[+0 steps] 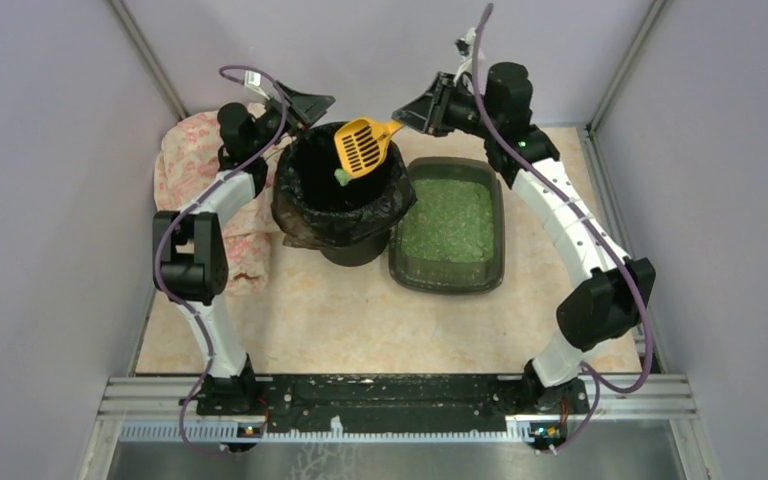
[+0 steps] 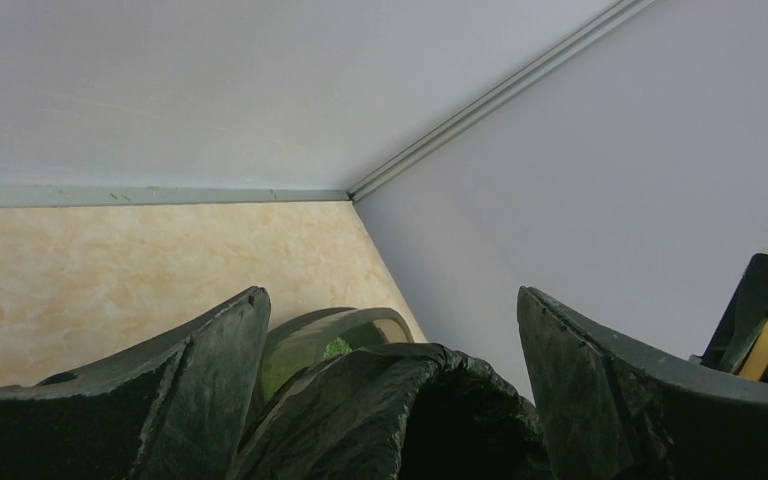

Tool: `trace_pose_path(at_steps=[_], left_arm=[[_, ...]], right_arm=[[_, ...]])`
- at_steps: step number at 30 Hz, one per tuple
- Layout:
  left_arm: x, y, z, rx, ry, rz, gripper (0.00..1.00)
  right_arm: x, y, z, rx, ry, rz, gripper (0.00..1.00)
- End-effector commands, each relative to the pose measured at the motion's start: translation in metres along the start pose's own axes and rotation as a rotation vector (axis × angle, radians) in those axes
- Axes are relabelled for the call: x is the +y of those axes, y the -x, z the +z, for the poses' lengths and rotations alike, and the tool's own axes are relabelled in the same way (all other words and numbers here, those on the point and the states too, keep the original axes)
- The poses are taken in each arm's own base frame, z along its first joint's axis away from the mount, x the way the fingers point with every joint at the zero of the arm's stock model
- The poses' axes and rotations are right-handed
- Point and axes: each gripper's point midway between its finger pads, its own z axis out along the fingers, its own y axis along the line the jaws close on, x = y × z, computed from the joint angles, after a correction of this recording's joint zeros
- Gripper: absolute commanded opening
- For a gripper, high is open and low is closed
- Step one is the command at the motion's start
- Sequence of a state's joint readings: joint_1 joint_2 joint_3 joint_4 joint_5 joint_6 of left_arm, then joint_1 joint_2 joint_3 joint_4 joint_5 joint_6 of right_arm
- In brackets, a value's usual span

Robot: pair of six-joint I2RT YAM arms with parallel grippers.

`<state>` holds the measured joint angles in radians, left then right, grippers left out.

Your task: Clean the litter box

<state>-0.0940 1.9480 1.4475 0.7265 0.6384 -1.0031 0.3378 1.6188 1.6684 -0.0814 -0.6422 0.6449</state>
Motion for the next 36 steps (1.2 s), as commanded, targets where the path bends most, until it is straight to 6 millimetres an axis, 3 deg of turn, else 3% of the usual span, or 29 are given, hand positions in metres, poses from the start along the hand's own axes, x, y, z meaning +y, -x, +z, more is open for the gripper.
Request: trace_pose_path(at_steps=[1,5,9,13,15,18,24,30,36], left_arm=[[-0.030,0.013,-0.007,-0.023,-0.063,0.047,0.99],[-0.035,0.015,-0.008,-0.027,-0.071,0.052,0.99],[-0.039,0.017,-0.009,-0.027,-0.074,0.060,0.99],[-0.042,0.018,-0.011,-0.027,-0.076,0.068,0.99],[-0.041,0.017,-0.012,-0.026,-0.072,0.066,0.99],[-0.041,0.016,-0.012,-0.025,-0.071,0.061,0.99],[-0.038,0.013,-0.013,-0.021,-0.066,0.056,0.99],[-0.036,0.011,-0.013,-0.019,-0.063,0.052,0.99],[-0.032,0.008,-0.012,-0.013,-0.060,0.045,0.99]], right_arm=[[-0.004,0.004,-0.006,0.011,-0.154,-0.259,0.00],[0.010,0.030,-0.027,-0.077,-0.197,-0.384,0.00],[0.013,0.060,-0.060,-0.202,-0.160,-0.346,0.00],[-0.023,0.082,-0.118,-0.365,-0.157,-0.207,0.00],[-0.055,0.079,-0.143,-0.377,-0.231,-0.166,0.00],[-0.098,0.053,-0.166,-0.312,-0.373,-0.118,0.00],[-0.145,-0.025,-0.176,-0.120,-0.496,-0.037,0.00],[-0.175,-0.082,-0.190,0.119,-0.673,-0.097,0.00],[-0.184,-0.129,-0.192,0.283,-0.700,-0.093,0.00]])
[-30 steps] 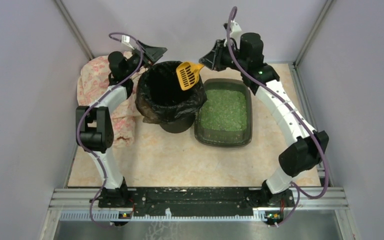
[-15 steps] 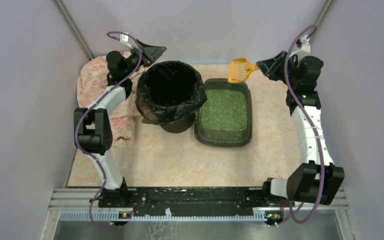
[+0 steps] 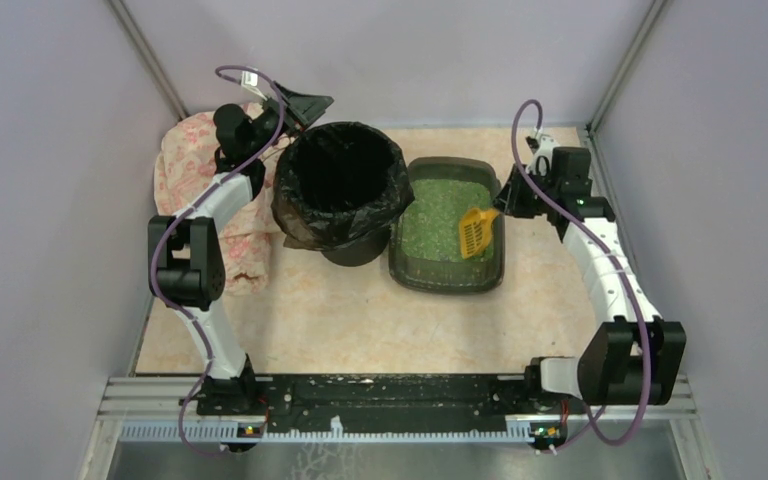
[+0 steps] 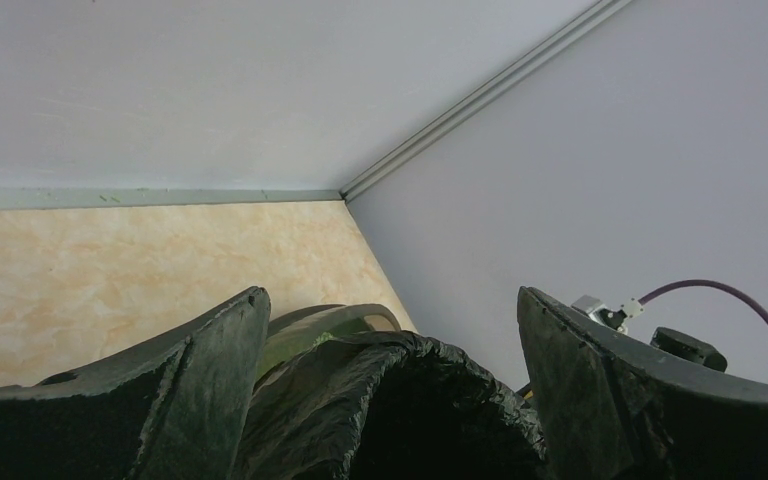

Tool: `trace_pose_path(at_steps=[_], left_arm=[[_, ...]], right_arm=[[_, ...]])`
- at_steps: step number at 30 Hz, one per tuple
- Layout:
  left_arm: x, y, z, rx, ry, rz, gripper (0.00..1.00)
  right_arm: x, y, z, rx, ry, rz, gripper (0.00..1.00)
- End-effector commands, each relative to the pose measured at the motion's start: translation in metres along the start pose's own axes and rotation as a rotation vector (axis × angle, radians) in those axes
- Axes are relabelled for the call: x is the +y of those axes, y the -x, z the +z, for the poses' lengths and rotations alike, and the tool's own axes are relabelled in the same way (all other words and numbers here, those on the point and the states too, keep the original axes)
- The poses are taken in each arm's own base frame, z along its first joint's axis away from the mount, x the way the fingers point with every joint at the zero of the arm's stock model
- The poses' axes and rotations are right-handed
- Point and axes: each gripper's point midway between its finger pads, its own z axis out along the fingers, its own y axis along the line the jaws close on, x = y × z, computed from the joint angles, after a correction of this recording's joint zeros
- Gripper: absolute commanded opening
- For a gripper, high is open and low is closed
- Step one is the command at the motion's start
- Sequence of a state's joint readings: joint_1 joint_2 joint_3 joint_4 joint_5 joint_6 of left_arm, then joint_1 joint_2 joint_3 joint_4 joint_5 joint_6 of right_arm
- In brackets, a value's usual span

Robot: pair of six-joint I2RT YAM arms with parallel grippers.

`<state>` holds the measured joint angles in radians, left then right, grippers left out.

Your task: Clean the litter box

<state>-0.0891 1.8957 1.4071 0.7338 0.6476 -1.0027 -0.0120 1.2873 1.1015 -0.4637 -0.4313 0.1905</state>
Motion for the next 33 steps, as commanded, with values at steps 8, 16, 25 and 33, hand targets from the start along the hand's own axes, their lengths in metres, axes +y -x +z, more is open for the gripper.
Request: trace_pose_path(at_steps=[8,16,25,33], left_arm=[[-0.017,0.005,-0.001,-0.007,-0.046,0.027,0.99],[-0.015,0.004,0.000,-0.006,-0.047,0.021,0.99],[-0.015,0.002,-0.003,-0.002,-0.037,0.030,0.99],[-0.014,0.003,-0.002,0.000,-0.035,0.037,0.99]], right_arm=[[-0.002,-0.074,0.034,0.111,0.083,0.040,0.00],[-0.005,-0.108,0.068,0.181,0.167,0.129,0.00],[0.011,-0.136,0.094,0.300,0.324,0.190,0.00],[0.036,-0.161,0.092,0.446,0.472,0.215,0.00]])
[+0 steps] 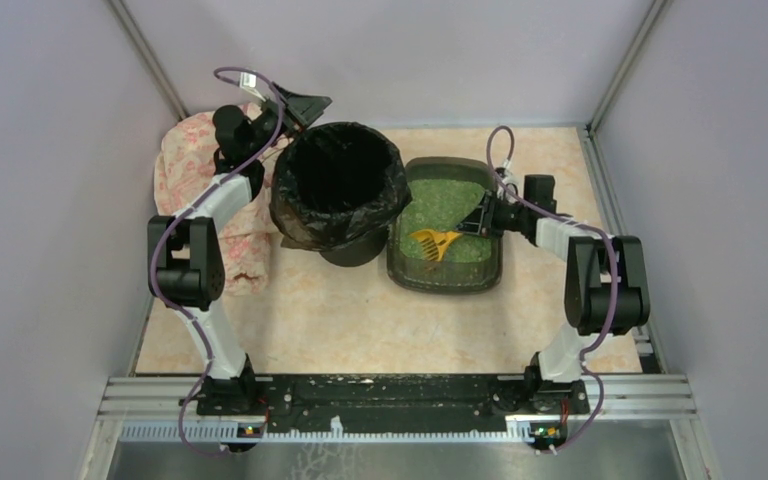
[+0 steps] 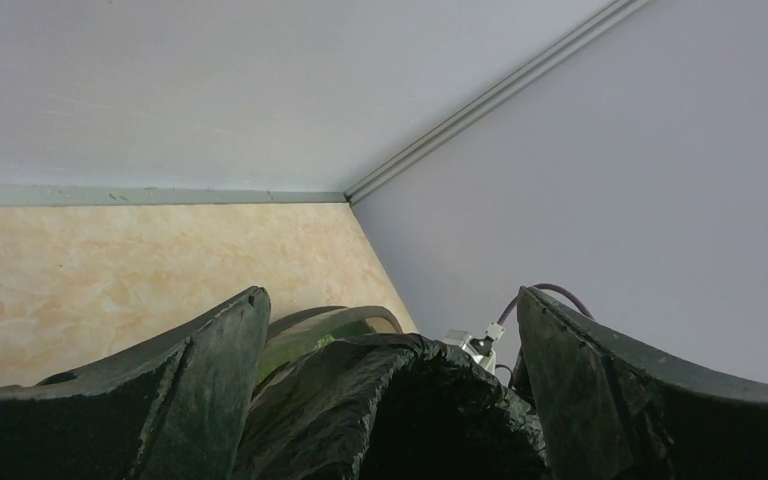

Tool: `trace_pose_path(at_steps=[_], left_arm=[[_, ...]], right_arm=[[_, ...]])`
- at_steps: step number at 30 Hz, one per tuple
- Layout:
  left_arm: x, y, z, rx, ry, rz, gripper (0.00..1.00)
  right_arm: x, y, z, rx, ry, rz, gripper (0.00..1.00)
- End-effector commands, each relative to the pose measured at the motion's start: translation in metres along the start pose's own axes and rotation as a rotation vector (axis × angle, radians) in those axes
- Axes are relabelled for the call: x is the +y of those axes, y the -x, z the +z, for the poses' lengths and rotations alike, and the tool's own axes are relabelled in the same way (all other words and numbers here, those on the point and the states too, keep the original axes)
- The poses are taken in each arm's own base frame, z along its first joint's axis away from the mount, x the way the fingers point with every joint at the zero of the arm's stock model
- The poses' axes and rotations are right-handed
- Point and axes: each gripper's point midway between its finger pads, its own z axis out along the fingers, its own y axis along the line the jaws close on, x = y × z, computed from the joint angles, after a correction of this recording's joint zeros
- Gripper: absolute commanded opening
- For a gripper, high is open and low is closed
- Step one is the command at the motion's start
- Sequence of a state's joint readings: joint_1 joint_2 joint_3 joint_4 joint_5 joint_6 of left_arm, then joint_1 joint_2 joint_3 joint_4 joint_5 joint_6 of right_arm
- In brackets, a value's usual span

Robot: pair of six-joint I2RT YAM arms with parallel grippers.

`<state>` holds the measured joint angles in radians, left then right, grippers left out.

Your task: Clean the litter box

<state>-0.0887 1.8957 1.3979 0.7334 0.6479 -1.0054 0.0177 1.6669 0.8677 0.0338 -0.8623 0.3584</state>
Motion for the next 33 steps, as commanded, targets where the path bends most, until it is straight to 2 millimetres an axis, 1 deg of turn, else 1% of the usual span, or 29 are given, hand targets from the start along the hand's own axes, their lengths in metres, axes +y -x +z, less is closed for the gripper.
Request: trace_pose_path(at_steps=[1,6,8,10,11,12,13,20,23,26,28,31,33], left_arm=[[-0.017,0.006,0.000,-0.005,-0.041,0.044,0.99],[-0.017,0.008,0.003,-0.008,-0.045,0.047,0.99],[-0.018,0.008,0.004,-0.007,-0.048,0.047,0.99],[-0.019,0.007,0.006,-0.004,-0.052,0.045,0.99],[-0.019,0.006,0.006,-0.005,-0.054,0.045,0.99],[-0.020,0.006,0.007,-0.003,-0.056,0.044,0.99],[-0.021,0.006,0.007,-0.004,-0.058,0.045,0.99],[-0.023,0.006,0.006,-0.004,-0.060,0.051,0.99],[-0.025,0.006,0.004,-0.005,-0.056,0.061,0.99],[-0.026,0.005,0.001,-0.002,-0.048,0.066,0.99],[-0.025,0.005,0.001,-0.002,-0.044,0.064,0.99],[-0.023,0.004,0.002,-0.001,-0.041,0.058,0.99],[-0.025,0.006,0.003,-0.004,-0.044,0.060,0.99]], right_arm=[[0.010,-0.065,0.014,0.244,0.095,0.041,0.00],[0.040,-0.064,0.005,0.267,0.220,0.068,0.00],[0.045,-0.061,0.004,0.247,0.233,0.083,0.00],[0.046,-0.053,0.006,0.196,0.237,0.092,0.00],[0.046,-0.049,0.008,0.173,0.232,0.134,0.00],[0.045,-0.041,0.011,0.129,0.231,0.127,0.00],[0.045,-0.038,0.013,0.108,0.233,0.133,0.00],[0.030,-0.012,0.023,0.001,0.125,0.162,0.00],[0.025,-0.007,0.024,-0.044,0.080,0.161,0.00],[0.027,-0.009,0.027,-0.051,0.044,0.104,0.00],[0.027,-0.020,0.032,-0.015,0.043,0.102,0.00],[0.030,-0.037,0.040,0.015,0.090,0.145,0.00],[0.034,-0.040,0.044,0.010,0.143,0.157,0.00]])
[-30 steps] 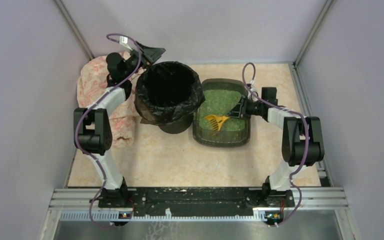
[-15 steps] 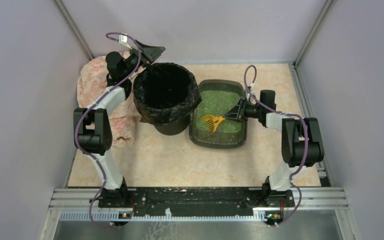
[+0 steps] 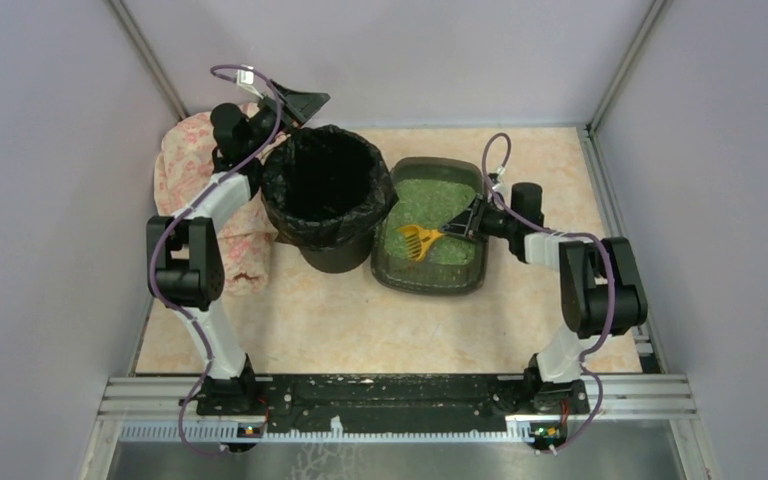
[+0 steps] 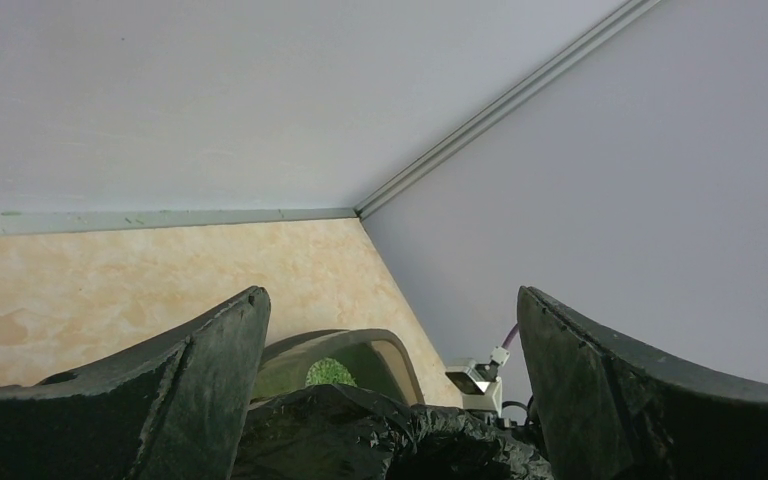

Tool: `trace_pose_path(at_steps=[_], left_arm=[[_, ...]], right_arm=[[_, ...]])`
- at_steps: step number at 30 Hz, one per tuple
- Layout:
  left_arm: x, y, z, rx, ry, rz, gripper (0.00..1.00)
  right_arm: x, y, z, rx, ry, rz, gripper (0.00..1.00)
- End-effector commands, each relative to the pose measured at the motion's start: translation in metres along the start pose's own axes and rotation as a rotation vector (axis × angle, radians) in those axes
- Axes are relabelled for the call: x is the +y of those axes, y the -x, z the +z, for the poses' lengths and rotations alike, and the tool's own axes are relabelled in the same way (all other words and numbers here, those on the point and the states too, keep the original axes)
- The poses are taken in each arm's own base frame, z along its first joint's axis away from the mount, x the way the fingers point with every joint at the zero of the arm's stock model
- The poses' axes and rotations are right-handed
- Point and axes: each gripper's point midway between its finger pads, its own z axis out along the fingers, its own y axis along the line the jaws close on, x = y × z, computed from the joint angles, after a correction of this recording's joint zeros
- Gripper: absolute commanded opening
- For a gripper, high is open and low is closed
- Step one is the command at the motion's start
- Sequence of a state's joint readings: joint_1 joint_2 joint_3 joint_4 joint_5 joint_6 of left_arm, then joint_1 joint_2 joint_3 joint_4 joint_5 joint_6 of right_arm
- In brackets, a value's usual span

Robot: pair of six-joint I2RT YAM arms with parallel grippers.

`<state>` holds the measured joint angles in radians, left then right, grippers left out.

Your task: Clean the litter box

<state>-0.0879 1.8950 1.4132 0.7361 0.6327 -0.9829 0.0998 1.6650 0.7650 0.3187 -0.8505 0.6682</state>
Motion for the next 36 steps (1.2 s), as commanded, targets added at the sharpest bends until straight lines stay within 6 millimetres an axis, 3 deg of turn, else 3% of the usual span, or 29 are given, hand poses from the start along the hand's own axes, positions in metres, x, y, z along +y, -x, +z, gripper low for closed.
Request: trace_pose_path(at_steps=[1,9,12,30,36], left_arm=[[-0.021,-0.001,0.001,0.018,-0.038,0.026,0.99],[-0.023,-0.006,-0.008,0.026,-0.018,0.040,0.99],[-0.025,-0.004,-0.007,0.021,-0.021,0.045,0.99],[-0.025,0.000,-0.001,0.014,-0.048,0.031,0.99],[-0.025,0.002,0.001,0.008,-0.056,0.030,0.99]], right_arm=[[0.000,-0.035,0.023,0.063,0.070,0.029,0.00],[0.029,-0.021,0.022,0.033,0.207,0.048,0.00],[0.031,-0.014,0.018,0.012,0.203,0.042,0.00],[-0.006,0.031,-0.032,-0.176,0.067,0.060,0.00],[-0.007,0.050,-0.043,-0.236,0.047,0.058,0.00]])
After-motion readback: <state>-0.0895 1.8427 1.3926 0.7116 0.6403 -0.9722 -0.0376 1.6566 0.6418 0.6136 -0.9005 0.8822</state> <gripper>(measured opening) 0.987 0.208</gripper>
